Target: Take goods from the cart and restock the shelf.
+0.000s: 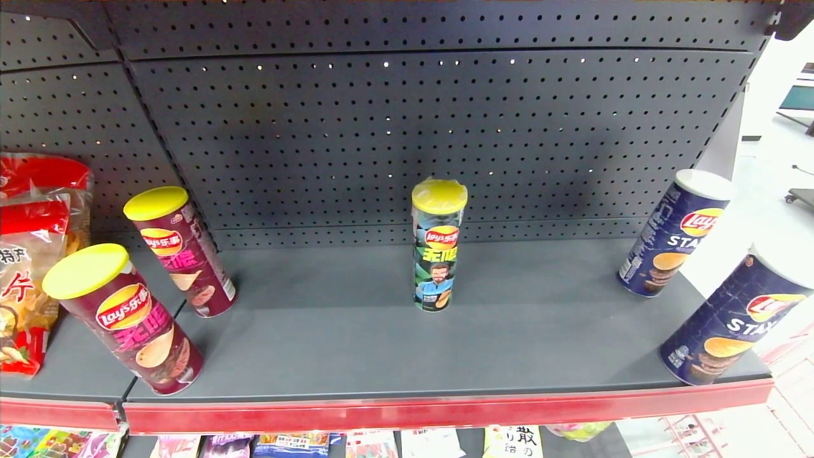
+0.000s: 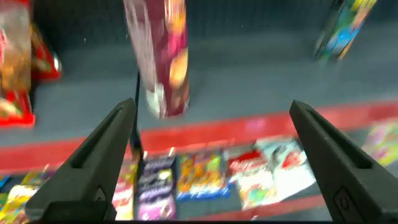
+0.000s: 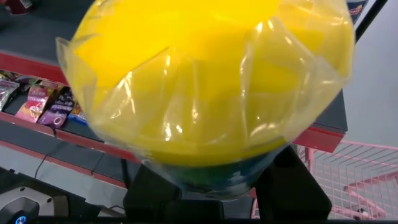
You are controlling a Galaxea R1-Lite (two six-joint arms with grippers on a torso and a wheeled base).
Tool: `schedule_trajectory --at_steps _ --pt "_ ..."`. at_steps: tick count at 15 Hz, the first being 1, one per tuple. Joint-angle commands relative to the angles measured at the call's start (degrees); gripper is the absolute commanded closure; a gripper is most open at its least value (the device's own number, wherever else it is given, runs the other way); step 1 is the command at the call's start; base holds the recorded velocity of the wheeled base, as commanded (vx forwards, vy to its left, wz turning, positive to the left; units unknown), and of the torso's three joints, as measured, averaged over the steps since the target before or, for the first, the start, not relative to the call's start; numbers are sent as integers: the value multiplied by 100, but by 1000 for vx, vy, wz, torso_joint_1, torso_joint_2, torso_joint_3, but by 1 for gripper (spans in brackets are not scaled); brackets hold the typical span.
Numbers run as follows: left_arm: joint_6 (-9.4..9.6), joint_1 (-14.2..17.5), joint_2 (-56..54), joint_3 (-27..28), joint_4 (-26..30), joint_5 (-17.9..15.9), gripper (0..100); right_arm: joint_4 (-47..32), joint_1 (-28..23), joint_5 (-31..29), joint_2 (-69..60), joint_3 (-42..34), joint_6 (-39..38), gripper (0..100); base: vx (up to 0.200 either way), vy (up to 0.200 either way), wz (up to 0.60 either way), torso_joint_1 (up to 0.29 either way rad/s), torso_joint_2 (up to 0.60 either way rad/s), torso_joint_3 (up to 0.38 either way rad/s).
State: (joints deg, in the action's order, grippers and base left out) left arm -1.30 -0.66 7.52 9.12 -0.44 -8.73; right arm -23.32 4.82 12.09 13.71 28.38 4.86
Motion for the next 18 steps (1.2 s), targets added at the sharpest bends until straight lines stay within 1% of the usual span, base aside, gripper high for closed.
schedule_trajectory --at_steps 1,2,3,4,5,6,7,8,9,10,11,13,15,18 --pt "-133 -523 2210 1804 -18 -1043 0 12 -7 -14 35 -96 6 100 0 0 0 0 0 0" --pt "157 -760 2394 1778 26 -1623 0 3 -42 -23 44 -96 15 100 0 0 0 0 0 0" --pt "341 -962 2816 1830 -9 -2080 0 3 -51 -23 70 -87 32 100 0 0 0 0 0 0" --pt "420 -1094 3282 1936 -97 -2362 0 21 -51 -32 140 -87 41 100 0 0 0 0 0 0" --pt "473 -1244 3809 2041 -299 -2564 0 38 -68 -40 184 -87 50 100 0 0 0 0 0 0" --pt "552 -1437 4302 2068 -563 -2660 0 38 -68 -40 228 -105 41 100 0 0 0 0 0 0" --pt "702 -1692 4864 2059 -967 -2652 0 38 -60 -32 246 -105 41 100 0 0 0 0 0 0" --pt "913 -1973 5602 2094 -1424 -2643 0 47 -51 -14 272 -105 32 100 0 0 0 0 0 0" --pt "1080 -2131 6209 2156 -1872 -2643 0 47 -42 -5 298 -113 15 100 0 0 0 0 0 0" --pt "1141 -2237 6762 2270 -2294 -2652 0 47 -16 4 351 -96 6 100 0 0 0 0 0 0" --pt "1150 -2316 7272 2437 -2619 -2652 0 56 -16 12 369 -78 -3 100 0 0 0 0 0 0" --pt "1168 -2492 8371 2964 -3155 -2687 0 56 -7 12 395 -61 -108 100 0 0 0 0 0 0" --pt "1264 -2527 9118 3483 -3437 -2669 0 82 -7 4 395 -52 -161 100 0 0 0 0 0 0" --pt "1291 -2527 9724 4151 -3463 -2660 0 100 -16 -14 386 -52 -205 100 0 0 0 0 0 0"
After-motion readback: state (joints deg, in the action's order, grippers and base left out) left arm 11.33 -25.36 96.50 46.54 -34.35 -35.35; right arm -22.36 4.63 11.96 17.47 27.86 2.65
